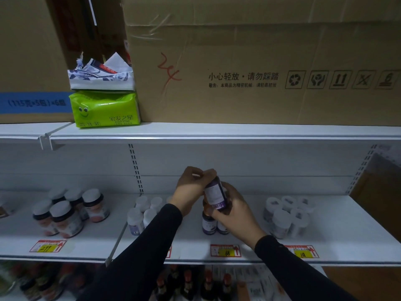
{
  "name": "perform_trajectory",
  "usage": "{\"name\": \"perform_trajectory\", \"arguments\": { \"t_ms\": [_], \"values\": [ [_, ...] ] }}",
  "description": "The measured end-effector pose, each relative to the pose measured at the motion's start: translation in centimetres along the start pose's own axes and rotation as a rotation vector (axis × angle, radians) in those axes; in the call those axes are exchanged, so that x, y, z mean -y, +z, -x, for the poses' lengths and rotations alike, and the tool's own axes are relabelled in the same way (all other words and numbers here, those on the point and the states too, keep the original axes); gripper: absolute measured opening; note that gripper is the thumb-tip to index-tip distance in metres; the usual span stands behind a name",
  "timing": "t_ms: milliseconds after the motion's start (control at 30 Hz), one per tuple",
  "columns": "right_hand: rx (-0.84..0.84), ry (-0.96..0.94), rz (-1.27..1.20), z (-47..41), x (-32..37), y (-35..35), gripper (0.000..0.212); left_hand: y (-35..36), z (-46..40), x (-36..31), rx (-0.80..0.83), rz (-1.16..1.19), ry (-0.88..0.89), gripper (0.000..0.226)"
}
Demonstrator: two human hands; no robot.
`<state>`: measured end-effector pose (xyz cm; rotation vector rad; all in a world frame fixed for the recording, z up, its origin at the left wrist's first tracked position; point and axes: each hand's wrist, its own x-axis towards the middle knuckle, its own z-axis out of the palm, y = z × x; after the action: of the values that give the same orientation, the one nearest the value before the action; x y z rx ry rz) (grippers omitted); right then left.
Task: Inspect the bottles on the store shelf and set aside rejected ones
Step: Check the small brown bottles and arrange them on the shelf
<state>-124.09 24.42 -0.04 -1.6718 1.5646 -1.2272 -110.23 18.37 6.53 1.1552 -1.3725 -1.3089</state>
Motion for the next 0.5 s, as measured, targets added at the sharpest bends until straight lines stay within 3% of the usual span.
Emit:
{"name": "perform_trajectory", "arguments": {
  "t_ms": [333, 500],
  "values": [
    [0.040, 0.004, 0.023, 0.26, 0.21, -0.47, 0.048, -0.37, -0.56, -0.28, 0.104, -0.016, -0.027, 0.040],
    [0.002, 0.010, 0.002, -0.20, -0.02, -0.08, 0.066, -0.18, -0.50, -0.14, 0.017, 0.001, -0.032, 0.044]
  ]
}}
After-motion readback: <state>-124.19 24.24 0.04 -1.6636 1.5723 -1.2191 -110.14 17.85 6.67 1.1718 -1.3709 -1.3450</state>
